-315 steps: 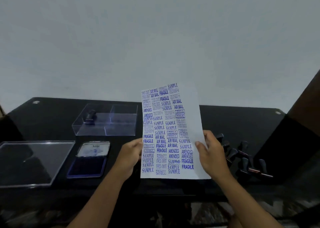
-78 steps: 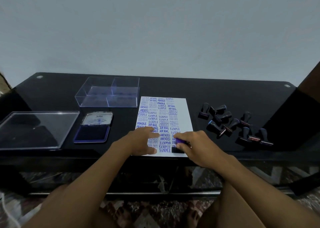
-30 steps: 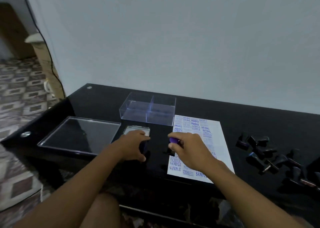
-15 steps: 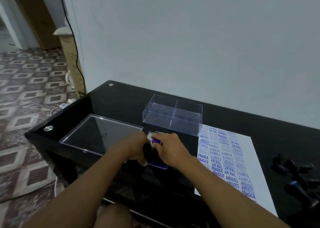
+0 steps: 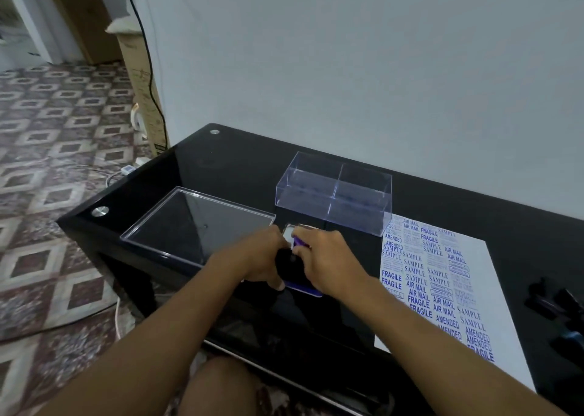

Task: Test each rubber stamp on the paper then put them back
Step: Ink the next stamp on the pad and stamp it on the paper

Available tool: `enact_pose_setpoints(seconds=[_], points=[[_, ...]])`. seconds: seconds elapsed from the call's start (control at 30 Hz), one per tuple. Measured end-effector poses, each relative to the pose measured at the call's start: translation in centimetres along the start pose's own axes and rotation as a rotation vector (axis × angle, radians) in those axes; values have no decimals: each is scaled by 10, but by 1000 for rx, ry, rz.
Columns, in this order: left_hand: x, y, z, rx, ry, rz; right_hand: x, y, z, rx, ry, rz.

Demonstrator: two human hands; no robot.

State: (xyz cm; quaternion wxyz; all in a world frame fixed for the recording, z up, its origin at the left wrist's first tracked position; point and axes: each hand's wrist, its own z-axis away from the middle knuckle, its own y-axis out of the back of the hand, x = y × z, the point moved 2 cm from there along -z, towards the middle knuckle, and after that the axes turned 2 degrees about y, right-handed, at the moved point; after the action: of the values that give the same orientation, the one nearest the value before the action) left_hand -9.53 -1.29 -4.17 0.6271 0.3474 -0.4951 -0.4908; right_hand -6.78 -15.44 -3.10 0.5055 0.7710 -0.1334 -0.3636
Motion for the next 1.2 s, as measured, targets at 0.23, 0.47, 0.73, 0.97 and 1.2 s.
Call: enact_pose_setpoints(seconds=[0.23,0.47,0.73,0.97,1.2], points=[[5,4,0,-27,-8,-24,-3,-6,16,34,-46,-49],[11,13,4,-61,46,-131,5,31,28,87,-116,-121],[77,19,-13,20,-54,-54,50,84,69,190,-181,-94],[165,-2,-57,-41,-262,-16,137,132,121,170,-379,5],[213,-21,-108,-111,-274,-75,213,174,121,197,-481,94]])
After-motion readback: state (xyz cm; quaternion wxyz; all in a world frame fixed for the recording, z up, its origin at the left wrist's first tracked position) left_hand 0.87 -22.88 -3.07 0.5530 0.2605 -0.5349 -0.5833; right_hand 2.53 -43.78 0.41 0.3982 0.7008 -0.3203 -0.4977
